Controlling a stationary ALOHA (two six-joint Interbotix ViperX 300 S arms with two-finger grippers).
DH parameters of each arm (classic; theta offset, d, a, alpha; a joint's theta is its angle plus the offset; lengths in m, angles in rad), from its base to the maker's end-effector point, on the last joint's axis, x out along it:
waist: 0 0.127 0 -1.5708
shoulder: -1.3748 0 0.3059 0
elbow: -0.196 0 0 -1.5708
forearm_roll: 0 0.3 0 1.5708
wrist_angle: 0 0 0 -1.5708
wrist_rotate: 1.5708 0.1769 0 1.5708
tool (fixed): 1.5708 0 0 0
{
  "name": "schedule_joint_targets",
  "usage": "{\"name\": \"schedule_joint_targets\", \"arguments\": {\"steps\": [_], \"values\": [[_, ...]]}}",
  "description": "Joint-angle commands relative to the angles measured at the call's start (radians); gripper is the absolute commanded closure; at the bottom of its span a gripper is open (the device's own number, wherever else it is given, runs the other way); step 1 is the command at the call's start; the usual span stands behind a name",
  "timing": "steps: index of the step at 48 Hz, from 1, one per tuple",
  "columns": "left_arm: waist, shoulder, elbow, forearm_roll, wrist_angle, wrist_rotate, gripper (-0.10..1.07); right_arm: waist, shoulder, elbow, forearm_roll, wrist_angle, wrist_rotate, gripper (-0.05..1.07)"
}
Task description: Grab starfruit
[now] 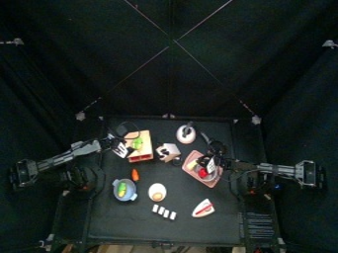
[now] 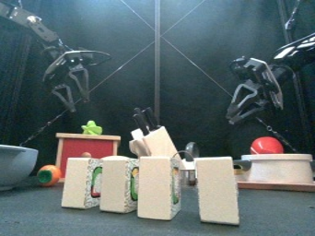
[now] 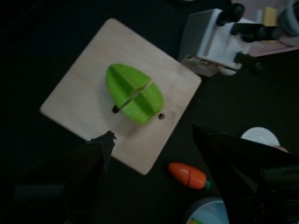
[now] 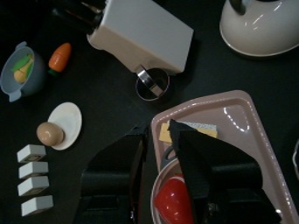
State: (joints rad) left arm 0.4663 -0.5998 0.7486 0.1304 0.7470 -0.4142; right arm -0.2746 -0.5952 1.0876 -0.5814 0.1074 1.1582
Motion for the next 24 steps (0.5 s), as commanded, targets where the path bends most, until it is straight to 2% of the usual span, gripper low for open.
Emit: {"name": "schedule_joint_targets", "arguments": {"steps": [1, 6, 11, 16, 24], "values": [[-0.044, 0.002, -0.048, 0.097, 0.057, -0.1, -0.05, 0.002, 0.002, -0.002, -0.008, -0.043, -0.003, 0.34], [-0.115, 0.018, -0.06, 0.258, 0.138, -0.259, -0.05, -0.002, 0.005, -0.005, -0.014, -0.087, -0.005, 0.34], [-0.195, 0.037, -0.064, 0.379, 0.137, -0.379, -0.05, -0.003, 0.005, 0.0, -0.023, -0.106, -0.005, 0.34], [-0.241, 0.043, -0.072, 0.411, 0.103, -0.485, -0.05, -0.002, 0.005, 0.006, -0.037, -0.106, -0.005, 0.34], [-0.239, 0.095, -0.074, 0.457, 0.094, -0.594, -0.05, -0.002, 0.005, 0.011, -0.037, -0.106, -0.005, 0.34]]}}
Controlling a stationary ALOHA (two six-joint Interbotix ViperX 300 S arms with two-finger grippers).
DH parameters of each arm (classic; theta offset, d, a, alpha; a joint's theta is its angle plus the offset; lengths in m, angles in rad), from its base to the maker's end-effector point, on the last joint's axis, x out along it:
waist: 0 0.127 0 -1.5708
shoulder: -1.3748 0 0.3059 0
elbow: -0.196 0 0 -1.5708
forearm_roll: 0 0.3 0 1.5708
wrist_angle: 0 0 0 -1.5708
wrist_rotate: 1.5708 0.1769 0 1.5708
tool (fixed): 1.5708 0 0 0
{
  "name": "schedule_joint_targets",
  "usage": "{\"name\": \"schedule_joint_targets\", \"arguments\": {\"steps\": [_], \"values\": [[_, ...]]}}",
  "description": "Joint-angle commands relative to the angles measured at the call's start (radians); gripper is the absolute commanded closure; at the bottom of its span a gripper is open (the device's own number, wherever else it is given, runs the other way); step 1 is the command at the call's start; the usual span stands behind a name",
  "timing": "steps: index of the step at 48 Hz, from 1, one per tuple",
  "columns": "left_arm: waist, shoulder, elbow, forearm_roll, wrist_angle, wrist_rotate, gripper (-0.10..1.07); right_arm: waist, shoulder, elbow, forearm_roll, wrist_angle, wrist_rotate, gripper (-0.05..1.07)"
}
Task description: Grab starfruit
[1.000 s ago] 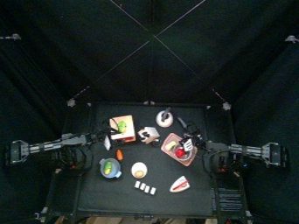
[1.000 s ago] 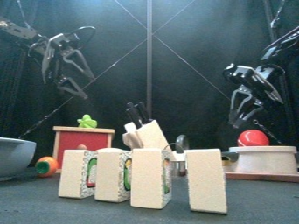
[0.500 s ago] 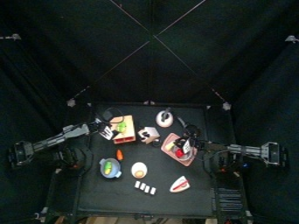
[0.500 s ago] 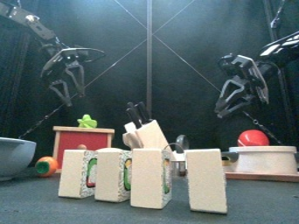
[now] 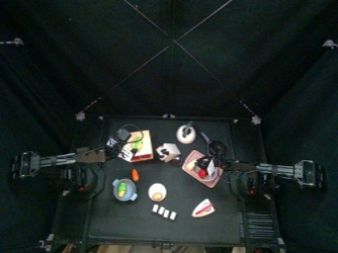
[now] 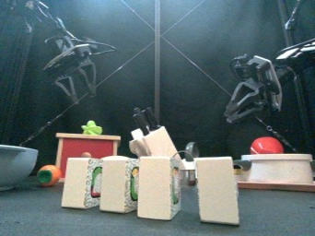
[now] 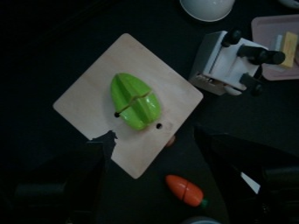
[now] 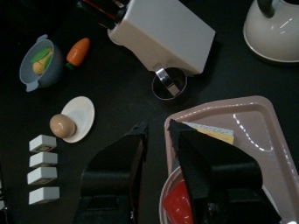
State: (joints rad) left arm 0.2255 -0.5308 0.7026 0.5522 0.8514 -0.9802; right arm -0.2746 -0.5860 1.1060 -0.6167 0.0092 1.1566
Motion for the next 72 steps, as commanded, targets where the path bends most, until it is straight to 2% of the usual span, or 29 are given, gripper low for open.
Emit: {"name": "schedule_joint_targets", "arguments": {"steps": [1, 9, 16, 29, 37, 50, 72], "values": [[0.002, 0.034, -0.028, 0.043, -0.012, -0.035, -0.05, -0.002, -0.006, -0.008, -0.002, -0.008, -0.003, 0.34], [0.018, 0.103, -0.043, 0.074, -0.014, -0.051, -0.05, -0.003, -0.005, -0.008, -0.017, -0.008, -0.003, 0.34], [0.064, 0.15, -0.049, 0.075, -0.021, -0.051, -0.05, -0.003, -0.006, -0.005, -0.018, -0.008, -0.003, 0.34], [0.123, 0.218, -0.048, 0.066, -0.112, -0.055, -0.05, -0.003, -0.005, 0.0, -0.018, -0.008, 0.002, 0.34], [0.132, 0.258, -0.049, 0.052, -0.123, -0.054, -0.05, -0.003, -0.006, 0.002, -0.02, -0.008, 0.0, 0.34], [0.138, 0.275, -0.041, 0.025, -0.123, -0.055, -0.04, -0.002, -0.005, 0.003, -0.02, -0.008, 0.0, 0.34], [0.135, 0.276, -0.038, 0.017, -0.121, -0.049, 0.17, -0.005, -0.005, 0.009, -0.02, -0.008, -0.002, 0.34]]}}
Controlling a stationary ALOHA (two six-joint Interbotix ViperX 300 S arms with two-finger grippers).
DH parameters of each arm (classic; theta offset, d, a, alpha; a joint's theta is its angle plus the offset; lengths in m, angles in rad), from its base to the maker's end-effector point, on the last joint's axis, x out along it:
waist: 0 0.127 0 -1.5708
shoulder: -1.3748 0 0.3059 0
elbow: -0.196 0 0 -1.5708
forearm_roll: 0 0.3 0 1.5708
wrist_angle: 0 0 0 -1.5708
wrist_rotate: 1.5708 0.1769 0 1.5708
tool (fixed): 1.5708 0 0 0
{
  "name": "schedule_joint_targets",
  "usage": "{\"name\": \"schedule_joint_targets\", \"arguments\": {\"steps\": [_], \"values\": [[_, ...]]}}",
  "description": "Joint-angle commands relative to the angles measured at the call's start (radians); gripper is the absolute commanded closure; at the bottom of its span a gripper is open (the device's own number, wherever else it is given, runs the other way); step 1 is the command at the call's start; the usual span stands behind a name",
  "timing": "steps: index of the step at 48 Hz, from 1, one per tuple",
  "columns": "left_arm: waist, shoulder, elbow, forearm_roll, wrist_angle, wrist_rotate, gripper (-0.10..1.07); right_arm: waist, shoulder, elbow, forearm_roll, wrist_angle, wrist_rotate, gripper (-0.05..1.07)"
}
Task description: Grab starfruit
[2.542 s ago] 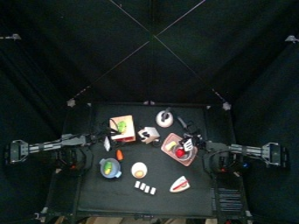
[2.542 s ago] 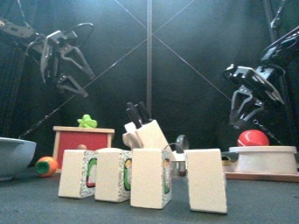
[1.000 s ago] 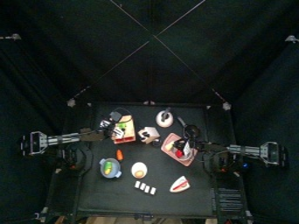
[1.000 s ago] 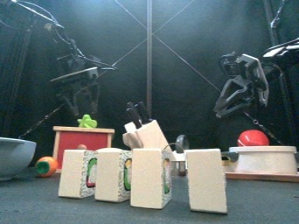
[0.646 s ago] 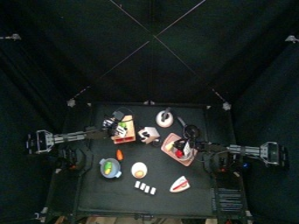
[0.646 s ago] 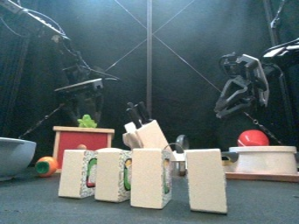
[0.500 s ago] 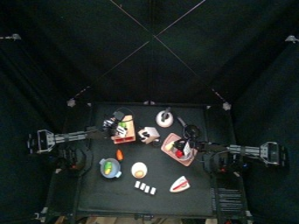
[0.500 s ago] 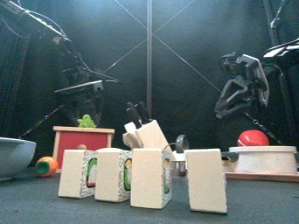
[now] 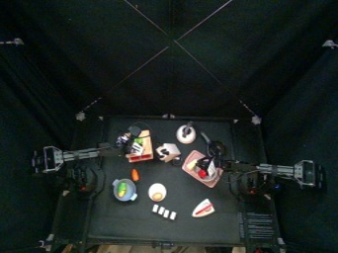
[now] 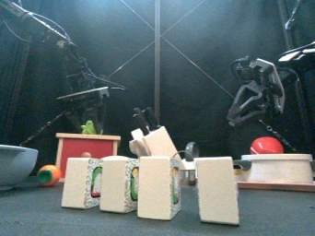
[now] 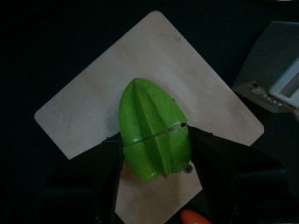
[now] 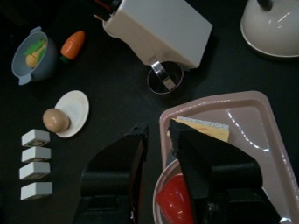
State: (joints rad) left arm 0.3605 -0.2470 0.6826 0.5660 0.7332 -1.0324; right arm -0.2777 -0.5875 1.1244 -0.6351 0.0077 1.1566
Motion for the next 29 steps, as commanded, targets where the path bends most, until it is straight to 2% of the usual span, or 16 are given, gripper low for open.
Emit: {"name": "schedule_joint_targets", "arguments": {"steps": [1, 19, 29], "values": [[0.0, -0.011, -0.017, 0.003, -0.003, 0.003, 0.17, -0.002, -0.003, -0.009, -0.002, -0.006, -0.002, 0.34], [-0.021, -0.087, -0.005, 0.003, 0.0, 0.003, 0.17, -0.002, -0.003, -0.008, -0.002, -0.006, -0.002, 0.34], [-0.037, -0.094, 0.014, 0.003, -0.006, 0.003, 0.17, -0.002, -0.003, -0.008, -0.002, -0.006, 0.0, 0.34]]}}
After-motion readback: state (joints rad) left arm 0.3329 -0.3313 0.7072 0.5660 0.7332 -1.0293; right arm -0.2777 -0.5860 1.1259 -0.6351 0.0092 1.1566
